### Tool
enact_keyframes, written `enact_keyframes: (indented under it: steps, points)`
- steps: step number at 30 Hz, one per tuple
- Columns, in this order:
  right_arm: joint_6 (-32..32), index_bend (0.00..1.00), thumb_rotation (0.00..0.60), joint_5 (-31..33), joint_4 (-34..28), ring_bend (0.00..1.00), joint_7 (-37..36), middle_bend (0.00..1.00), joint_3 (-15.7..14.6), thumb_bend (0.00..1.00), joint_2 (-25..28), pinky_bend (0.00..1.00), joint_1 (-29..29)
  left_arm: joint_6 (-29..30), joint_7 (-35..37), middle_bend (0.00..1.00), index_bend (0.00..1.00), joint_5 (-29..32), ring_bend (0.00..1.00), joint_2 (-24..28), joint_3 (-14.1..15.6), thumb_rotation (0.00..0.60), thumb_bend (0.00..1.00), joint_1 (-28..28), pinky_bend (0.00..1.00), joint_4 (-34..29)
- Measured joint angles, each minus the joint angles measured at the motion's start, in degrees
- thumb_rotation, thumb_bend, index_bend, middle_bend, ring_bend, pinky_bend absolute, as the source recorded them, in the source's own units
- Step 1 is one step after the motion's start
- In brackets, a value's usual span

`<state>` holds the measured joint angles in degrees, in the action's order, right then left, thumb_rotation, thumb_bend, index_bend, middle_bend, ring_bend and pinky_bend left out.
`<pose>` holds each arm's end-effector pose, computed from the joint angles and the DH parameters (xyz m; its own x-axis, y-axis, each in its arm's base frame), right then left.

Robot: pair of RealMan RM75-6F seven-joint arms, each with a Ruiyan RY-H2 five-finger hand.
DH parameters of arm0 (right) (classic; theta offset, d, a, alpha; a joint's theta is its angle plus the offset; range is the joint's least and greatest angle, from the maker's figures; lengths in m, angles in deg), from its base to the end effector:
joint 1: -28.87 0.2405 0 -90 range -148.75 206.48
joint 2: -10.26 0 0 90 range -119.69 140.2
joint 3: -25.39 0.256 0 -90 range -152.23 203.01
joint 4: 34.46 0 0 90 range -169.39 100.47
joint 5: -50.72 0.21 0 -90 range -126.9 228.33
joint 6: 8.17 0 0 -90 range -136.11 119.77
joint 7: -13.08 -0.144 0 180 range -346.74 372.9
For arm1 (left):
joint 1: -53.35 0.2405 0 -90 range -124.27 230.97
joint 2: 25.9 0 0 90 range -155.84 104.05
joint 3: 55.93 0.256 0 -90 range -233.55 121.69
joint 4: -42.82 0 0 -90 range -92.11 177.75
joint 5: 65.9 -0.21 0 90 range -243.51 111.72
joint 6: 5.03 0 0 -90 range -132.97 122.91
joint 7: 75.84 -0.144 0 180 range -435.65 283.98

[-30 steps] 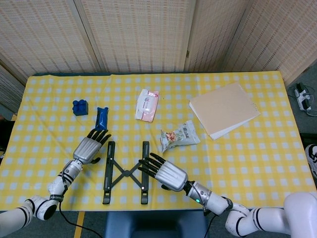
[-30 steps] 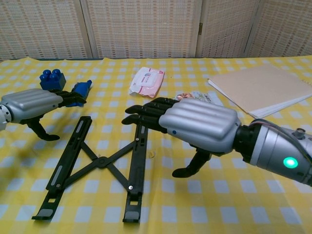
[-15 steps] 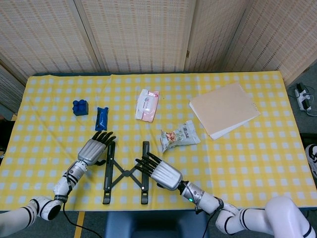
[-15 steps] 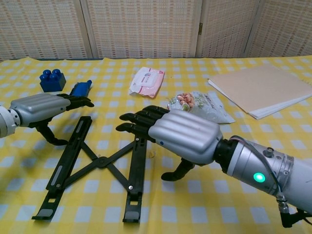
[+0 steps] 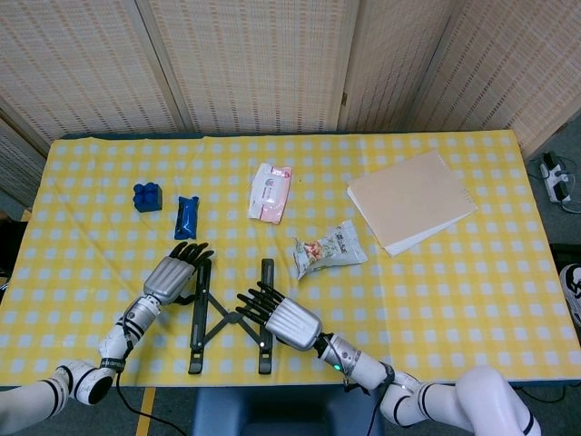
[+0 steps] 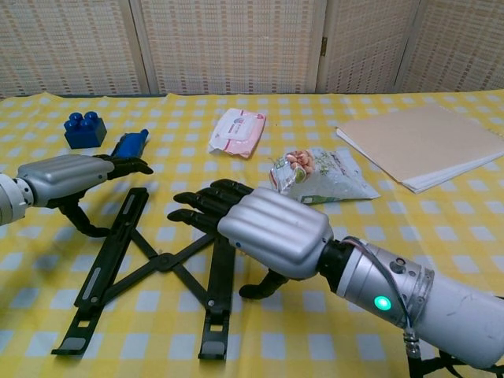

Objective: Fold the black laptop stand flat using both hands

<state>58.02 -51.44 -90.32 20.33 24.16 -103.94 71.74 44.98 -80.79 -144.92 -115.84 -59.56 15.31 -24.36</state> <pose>-0.1001 -0.2616 -0.1358 0.5246 -0.0294 0.8508 -0.4907 -0.8271 0.2741 -0.2323 0.3408 -0.0224 0.5754 0.3094 0.7571 0.7977 -0.4169 -0.4358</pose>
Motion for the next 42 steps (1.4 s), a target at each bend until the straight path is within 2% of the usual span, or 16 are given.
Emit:
enact_keyframes:
  steps: [22,35,42]
  points:
    - [5.41,0.0,0.6,-2.2,10.59,0.0,-2.68,0.0,-0.98,0.21,-6.4,0.0,0.74,-1.35,3.18,0.0,0.0,0.65,0.0,-0.01,0.3,0.6,0.27,-0.62,0.0,-1.38]
    - [10.87,0.0,0.6,-4.23,19.94,0.0,-7.09,0.0,-2.13,0.21,-10.97,0.0,1.35,-3.68,6.34,0.0,0.0,1.67,0.0,1.05,0.19,0.6,0.27,-1.28,0.0,-4.25]
    - [12.36,0.0,0.6,-4.68,22.94,0.0,-8.44,0.0,-2.81,0.21,-12.64,0.0,1.79,-4.59,7.01,0.0,0.0,1.97,0.0,1.55,0.12,0.6,0.27,-1.85,0.0,-5.73]
